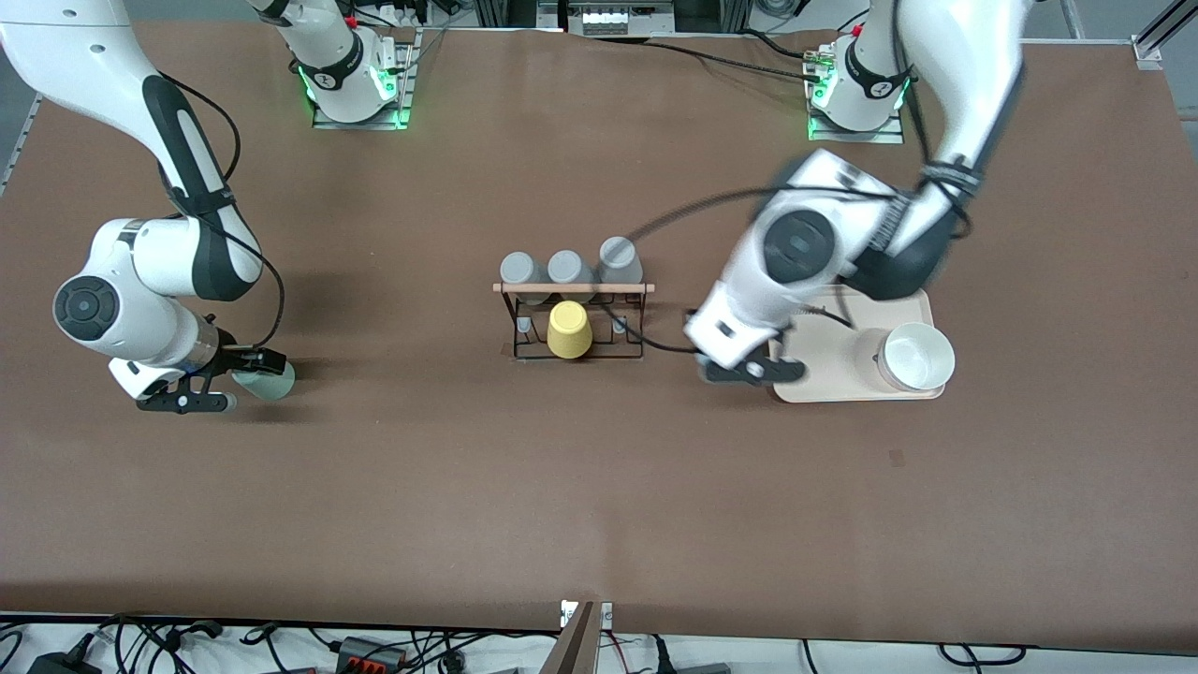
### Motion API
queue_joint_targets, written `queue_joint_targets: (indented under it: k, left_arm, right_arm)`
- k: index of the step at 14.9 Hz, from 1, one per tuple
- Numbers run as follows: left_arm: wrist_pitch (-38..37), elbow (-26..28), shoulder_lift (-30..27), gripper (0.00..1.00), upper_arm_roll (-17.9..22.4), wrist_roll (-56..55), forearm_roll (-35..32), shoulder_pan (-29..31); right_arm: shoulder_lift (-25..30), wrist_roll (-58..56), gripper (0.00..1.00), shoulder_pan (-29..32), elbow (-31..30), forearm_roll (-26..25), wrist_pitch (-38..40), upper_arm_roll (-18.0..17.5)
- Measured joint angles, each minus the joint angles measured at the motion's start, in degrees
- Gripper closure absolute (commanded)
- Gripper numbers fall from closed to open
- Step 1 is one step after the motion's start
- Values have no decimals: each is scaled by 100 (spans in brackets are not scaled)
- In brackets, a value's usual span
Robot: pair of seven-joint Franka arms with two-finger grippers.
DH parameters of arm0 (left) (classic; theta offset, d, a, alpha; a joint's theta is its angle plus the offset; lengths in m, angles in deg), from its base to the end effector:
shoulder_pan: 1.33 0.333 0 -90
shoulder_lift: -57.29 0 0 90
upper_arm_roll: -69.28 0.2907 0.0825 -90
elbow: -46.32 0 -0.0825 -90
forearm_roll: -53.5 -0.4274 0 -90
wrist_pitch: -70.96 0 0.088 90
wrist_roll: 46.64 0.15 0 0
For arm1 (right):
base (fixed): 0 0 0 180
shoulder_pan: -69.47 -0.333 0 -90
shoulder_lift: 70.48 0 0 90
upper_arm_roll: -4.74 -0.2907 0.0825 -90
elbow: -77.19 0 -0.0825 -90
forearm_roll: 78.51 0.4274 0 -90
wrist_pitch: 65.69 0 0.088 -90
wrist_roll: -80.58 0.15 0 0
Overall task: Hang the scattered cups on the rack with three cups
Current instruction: 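Carry the blue cup to the rack while the right gripper grasps the teal cup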
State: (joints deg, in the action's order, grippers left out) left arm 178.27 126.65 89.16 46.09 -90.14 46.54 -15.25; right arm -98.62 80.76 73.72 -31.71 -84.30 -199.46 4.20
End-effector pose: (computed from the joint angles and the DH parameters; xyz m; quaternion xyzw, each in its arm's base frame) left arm 0.6094 -0.3958 0.3193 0.9967 0.0616 -0.0466 0.0231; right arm 0.6393 -0.0461 0.1393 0.9990 0.0016 -0.0294 0.0323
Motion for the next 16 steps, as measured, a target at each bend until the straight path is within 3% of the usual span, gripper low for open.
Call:
queue_joint_targets:
  k: [1, 5, 7, 13, 16]
  left_arm:
    - [-5, -159, 24, 99, -2, -421, 159, -168]
    - [-9, -554, 112, 99, -3, -1288, 499, -411]
    - [-3, -617, 189, 99, -3, -1409, 507, -459]
    - [268, -669, 533, 99, 1, -1567, 507, -732]
    - [325, -677, 641, 96, 37, -1656, 428, -887]
  right_arm:
    - [0, -31, 0, 3, -28, 0, -39, 0]
    - [3, -143, 46, 4, -38, 0, -78, 0]
    - [20, -169, 56, 4, -37, 0, -81, -2]
    - [130, -202, 59, -25, 64, 0, -79, -63]
    - [395, -133, 58, -206, 471, 6, 567, -117]
